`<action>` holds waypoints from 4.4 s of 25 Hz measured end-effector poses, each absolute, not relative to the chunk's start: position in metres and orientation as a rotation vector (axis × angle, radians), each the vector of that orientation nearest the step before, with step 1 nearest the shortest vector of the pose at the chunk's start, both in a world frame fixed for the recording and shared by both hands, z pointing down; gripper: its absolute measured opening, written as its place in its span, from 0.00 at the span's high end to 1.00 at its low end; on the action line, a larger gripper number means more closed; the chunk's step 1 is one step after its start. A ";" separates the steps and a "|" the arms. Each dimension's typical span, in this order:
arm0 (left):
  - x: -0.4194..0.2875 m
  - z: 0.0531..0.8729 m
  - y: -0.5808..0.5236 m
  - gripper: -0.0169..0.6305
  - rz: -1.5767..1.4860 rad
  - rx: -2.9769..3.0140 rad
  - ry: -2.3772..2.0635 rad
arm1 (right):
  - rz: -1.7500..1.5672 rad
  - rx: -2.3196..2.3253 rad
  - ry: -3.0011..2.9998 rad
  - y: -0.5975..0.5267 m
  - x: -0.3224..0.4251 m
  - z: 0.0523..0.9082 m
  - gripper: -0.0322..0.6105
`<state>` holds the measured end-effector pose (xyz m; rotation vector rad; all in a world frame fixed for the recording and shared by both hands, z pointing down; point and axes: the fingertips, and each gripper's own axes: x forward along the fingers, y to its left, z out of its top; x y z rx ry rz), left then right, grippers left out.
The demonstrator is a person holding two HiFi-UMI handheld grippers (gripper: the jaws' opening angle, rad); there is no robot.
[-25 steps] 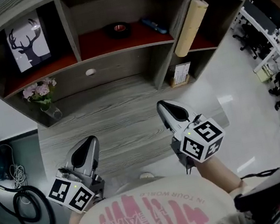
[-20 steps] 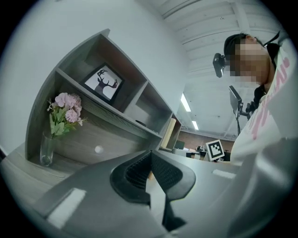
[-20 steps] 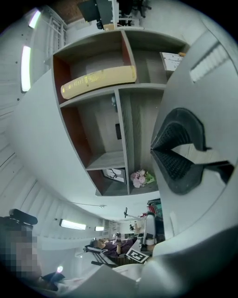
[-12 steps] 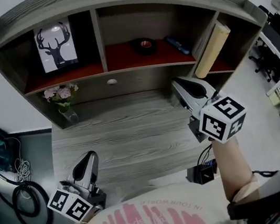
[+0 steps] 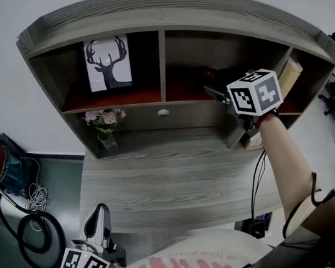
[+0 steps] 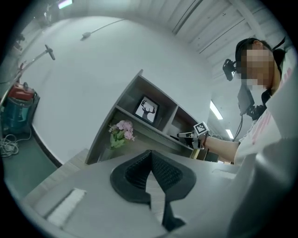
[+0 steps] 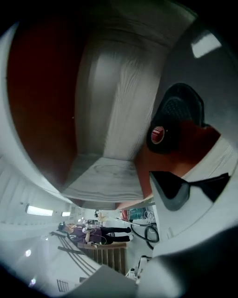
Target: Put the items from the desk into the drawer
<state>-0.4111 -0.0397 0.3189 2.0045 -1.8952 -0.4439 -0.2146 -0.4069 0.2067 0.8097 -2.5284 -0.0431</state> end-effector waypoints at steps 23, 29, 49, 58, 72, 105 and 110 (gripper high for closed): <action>-0.422 0.328 -0.016 0.94 -0.439 1.931 -1.961 | 0.131 0.995 -2.334 -0.471 -0.218 0.235 0.17; -0.422 0.327 -0.011 0.94 -0.433 1.931 -1.968 | 0.041 1.006 -2.330 -0.466 -0.218 0.231 0.32; -0.420 0.329 -0.001 0.94 -0.442 1.973 -1.915 | -0.136 1.038 -2.502 -0.413 -0.203 0.202 0.80; -0.389 0.322 -0.038 0.94 -0.407 2.149 -1.720 | -0.227 0.995 -2.629 -0.323 -0.175 0.178 0.80; -0.217 0.334 -0.097 0.94 -0.232 2.532 -0.971 | -0.046 1.363 -2.509 -0.169 -0.007 0.241 0.80; 0.018 0.385 -0.100 0.94 0.053 2.521 -0.717 | 0.704 1.456 -2.383 -0.089 0.206 0.448 0.80; 0.019 0.406 -0.105 0.94 0.071 2.441 -0.844 | 0.789 1.326 -2.382 -0.097 0.209 0.481 0.80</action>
